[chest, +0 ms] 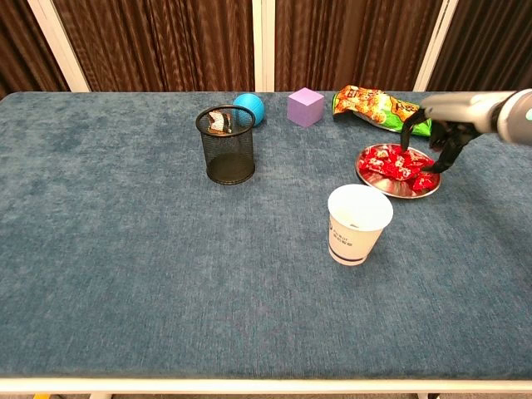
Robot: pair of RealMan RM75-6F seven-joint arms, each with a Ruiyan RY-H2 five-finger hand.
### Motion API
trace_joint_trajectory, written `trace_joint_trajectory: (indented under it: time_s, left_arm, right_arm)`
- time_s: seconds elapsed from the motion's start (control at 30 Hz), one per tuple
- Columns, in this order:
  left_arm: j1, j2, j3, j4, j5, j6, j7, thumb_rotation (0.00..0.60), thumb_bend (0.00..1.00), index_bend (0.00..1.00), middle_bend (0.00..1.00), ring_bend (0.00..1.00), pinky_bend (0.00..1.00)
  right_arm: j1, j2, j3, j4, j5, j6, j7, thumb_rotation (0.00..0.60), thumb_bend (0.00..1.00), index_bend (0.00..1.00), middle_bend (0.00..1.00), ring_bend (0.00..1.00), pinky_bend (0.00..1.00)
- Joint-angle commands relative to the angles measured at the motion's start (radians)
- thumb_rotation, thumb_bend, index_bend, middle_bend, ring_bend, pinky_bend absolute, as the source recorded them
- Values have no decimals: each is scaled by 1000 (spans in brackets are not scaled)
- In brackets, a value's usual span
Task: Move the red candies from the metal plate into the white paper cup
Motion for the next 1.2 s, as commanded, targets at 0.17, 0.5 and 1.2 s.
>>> trace_joint_trajectory:
  time_s: [0.17,0.5,1.2]
  left_arm:
    - [1,-3,1,7,-1,-3,-10,600,1,214,161,140,194]
    - [1,-5,0,13,-3,-4,-14,600,1,214,161,140,194]
    - [3,-7,-1,19,1,3,-16,600,1,214,161,140,194]
  right_arm:
    - [28,-62,-14,76,59,-21,-46,600,237,396,952,916,1000]
    - [41,-123,-12,164,89,-44,-60,600,266,432,953,917,1000]
    - [-55,131,79,-274,-210,86,142,600,374,603,958,926,1000]
